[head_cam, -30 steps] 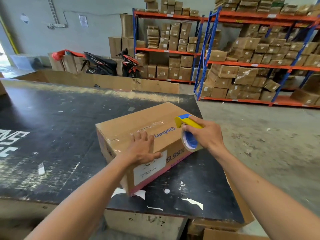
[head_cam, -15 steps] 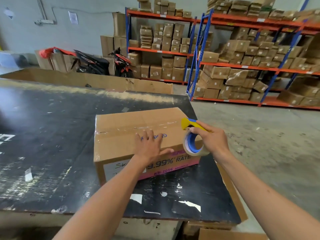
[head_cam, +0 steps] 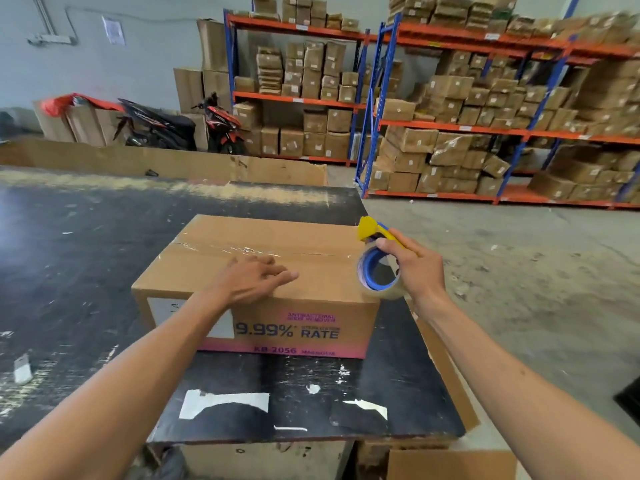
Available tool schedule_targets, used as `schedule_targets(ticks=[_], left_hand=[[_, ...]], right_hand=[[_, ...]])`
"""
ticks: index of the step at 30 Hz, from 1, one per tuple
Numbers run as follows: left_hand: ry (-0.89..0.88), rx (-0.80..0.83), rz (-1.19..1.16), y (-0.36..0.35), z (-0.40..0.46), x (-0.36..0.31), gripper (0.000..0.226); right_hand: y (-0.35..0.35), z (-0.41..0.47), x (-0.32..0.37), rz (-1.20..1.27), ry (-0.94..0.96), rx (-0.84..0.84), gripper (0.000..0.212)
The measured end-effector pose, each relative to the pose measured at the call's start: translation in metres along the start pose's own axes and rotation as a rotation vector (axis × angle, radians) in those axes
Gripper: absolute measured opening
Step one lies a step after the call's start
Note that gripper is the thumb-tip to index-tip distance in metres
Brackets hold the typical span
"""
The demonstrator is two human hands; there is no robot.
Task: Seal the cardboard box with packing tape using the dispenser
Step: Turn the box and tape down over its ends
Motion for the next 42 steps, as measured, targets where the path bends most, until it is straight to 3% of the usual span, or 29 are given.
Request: schedule_targets(ticks=[2, 4, 7, 10, 13, 16, 20, 23, 27, 32, 42], left_hand=[[0.102, -0.081, 0.026, -0.014, 0.014, -0.046, 0.11], [0.174, -0.044, -0.037, -0.04, 0.03, -0.098, 0.12], [0.29, 0.003, -0.058, -0.064, 0.052, -0.149, 0.116], [0.346, -0.007, 0.033, -0.071, 0.058, -0.154, 0.117], [0.26, -0.021, 0.067, -0.07, 0.051, -0.145, 0.113], [0.03, 0.015, 0.092, -0.062, 0.032, -0.119, 0.113], [-0.238, 0.24, 0.127, -0.035, -0.003, -0.064, 0.113], [-0.162, 0.314, 0.164, -0.028, -0.003, -0.053, 0.108], [-0.031, 0.133, 0.179, -0.054, 0.007, -0.085, 0.111], [-0.134, 0.097, 0.237, -0.05, 0.008, -0.077, 0.09], [-0.315, 0.158, 0.21, -0.032, 0.003, -0.025, 0.083]], right_hand=[[0.006, 0.002, 0.008, 0.047, -0.005, -0.054, 0.041], [0.011, 0.006, 0.011, 0.067, -0.015, -0.099, 0.042], [0.019, 0.008, 0.012, 0.018, -0.012, -0.119, 0.048], [0.027, 0.007, 0.007, -0.021, -0.019, -0.124, 0.049], [0.03, 0.006, 0.0, -0.023, -0.024, -0.124, 0.047], [0.025, 0.005, -0.006, -0.01, -0.032, -0.102, 0.049], [0.012, 0.007, -0.008, -0.02, -0.02, -0.058, 0.052], [0.0, 0.007, -0.008, -0.016, -0.012, -0.012, 0.055], [-0.01, 0.003, -0.007, -0.028, 0.004, 0.007, 0.057], [-0.011, 0.002, -0.006, -0.031, 0.01, 0.048, 0.055], [-0.006, -0.015, 0.0, -0.075, 0.029, 0.13, 0.051]])
Point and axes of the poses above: each hand's wrist, its own z-axis towards the middle knuckle, its own y-axis out of the back of the hand, x = y × z, the point moved 5 cm from there along z, towards the middle knuckle, and after that the axes turned 7 degrees about x, right-handed, at the moved point
